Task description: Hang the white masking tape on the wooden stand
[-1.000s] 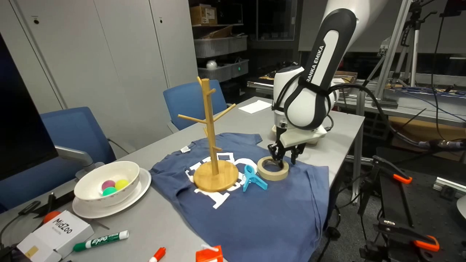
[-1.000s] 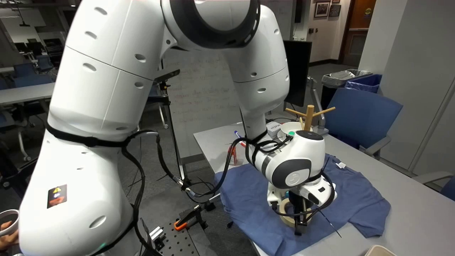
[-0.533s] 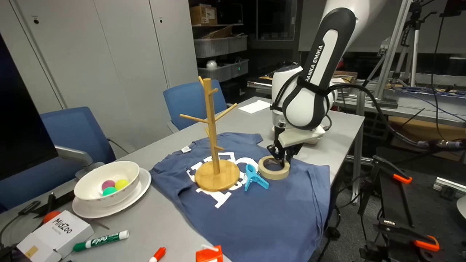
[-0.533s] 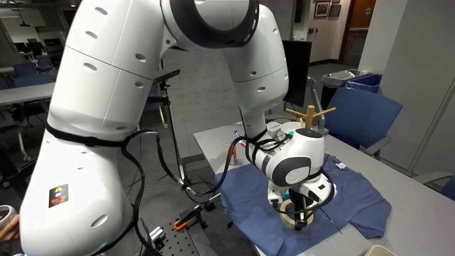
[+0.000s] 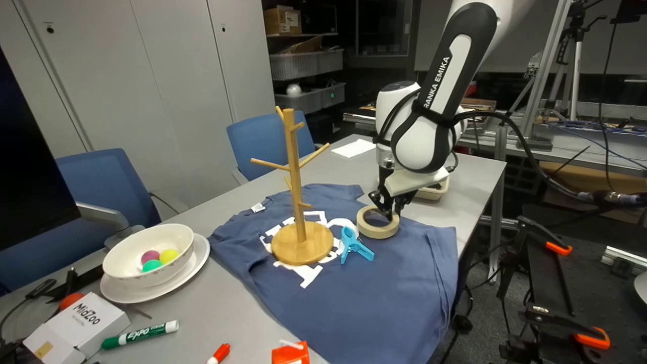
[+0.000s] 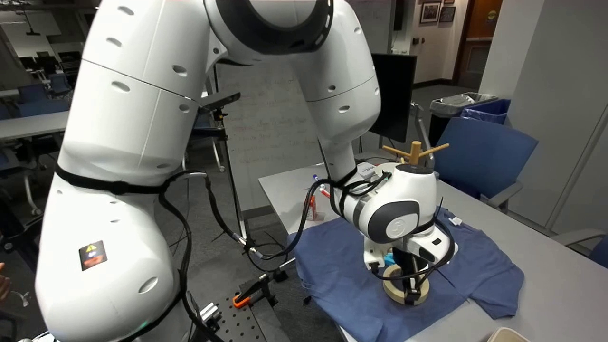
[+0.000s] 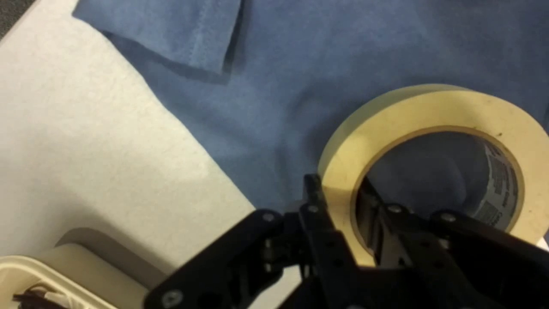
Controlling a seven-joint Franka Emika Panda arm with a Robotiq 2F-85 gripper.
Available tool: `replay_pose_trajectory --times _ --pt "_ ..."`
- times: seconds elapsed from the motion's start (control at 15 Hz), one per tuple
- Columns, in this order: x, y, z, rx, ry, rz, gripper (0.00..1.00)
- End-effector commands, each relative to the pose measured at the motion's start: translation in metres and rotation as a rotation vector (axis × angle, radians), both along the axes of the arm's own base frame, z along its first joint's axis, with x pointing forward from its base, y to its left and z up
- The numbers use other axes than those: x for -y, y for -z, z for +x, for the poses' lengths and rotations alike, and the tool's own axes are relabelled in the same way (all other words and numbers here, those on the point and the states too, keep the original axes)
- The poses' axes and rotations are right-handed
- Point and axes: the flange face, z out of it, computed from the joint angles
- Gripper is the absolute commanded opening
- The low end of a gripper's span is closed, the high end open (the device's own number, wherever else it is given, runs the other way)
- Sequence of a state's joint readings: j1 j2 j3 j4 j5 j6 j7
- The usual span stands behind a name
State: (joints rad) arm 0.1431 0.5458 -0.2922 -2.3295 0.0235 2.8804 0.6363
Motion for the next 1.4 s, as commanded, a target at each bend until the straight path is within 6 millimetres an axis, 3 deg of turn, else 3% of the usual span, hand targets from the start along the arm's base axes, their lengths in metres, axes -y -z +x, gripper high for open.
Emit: replay_pose_trajectory --times 0.0,0.53,0.87,1.33 --pt "0.007 -0.031 0.008 0.031 -0.035 -0.026 0.06" --pt "0.038 -0.081 0.013 0.071 -0.073 -0.046 0.06" --pt "0.054 -0.124 0.016 0.082 -0.137 -0.113 0.06" --pt "0.049 -0.196 0.020 0.144 -0.237 -0.153 0.06"
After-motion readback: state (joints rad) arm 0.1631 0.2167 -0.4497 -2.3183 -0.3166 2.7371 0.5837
